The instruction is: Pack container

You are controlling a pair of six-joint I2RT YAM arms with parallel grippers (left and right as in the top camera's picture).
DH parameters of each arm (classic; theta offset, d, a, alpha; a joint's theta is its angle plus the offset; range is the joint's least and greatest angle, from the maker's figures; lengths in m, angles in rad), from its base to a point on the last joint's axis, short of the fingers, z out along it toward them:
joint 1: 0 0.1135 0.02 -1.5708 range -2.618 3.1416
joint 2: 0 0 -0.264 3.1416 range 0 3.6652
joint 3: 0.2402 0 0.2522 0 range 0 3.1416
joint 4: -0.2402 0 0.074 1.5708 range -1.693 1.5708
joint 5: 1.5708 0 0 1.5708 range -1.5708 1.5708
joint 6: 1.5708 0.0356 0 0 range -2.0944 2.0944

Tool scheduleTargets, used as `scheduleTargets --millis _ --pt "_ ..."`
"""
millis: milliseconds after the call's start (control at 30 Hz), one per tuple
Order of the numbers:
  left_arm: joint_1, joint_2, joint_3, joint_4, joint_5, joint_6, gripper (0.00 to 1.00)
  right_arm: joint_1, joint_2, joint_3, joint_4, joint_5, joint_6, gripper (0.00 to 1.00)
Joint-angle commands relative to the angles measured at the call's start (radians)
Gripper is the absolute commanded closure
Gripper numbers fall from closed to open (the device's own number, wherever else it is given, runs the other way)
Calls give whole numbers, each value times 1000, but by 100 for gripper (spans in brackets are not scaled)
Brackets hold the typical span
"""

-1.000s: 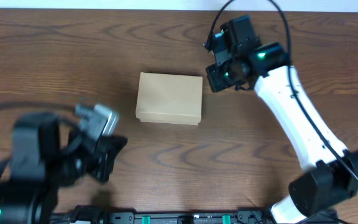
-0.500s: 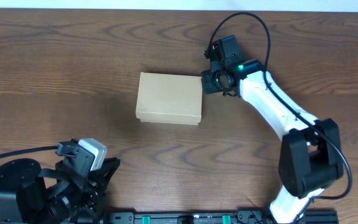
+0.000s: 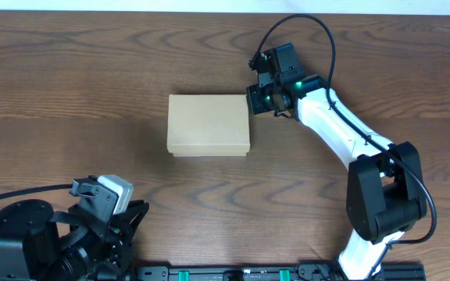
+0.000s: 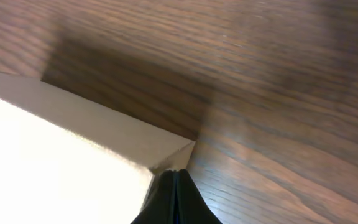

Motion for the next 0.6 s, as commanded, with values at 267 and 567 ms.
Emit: scheduleTargets --millis 267,567 --pt "0 0 -2 -47 -71 -3 94 4 -121 36 -365 21 21 99" --pt "0 -1 -2 -160 -61 29 94 185 -630 -180 -492 150 37 99"
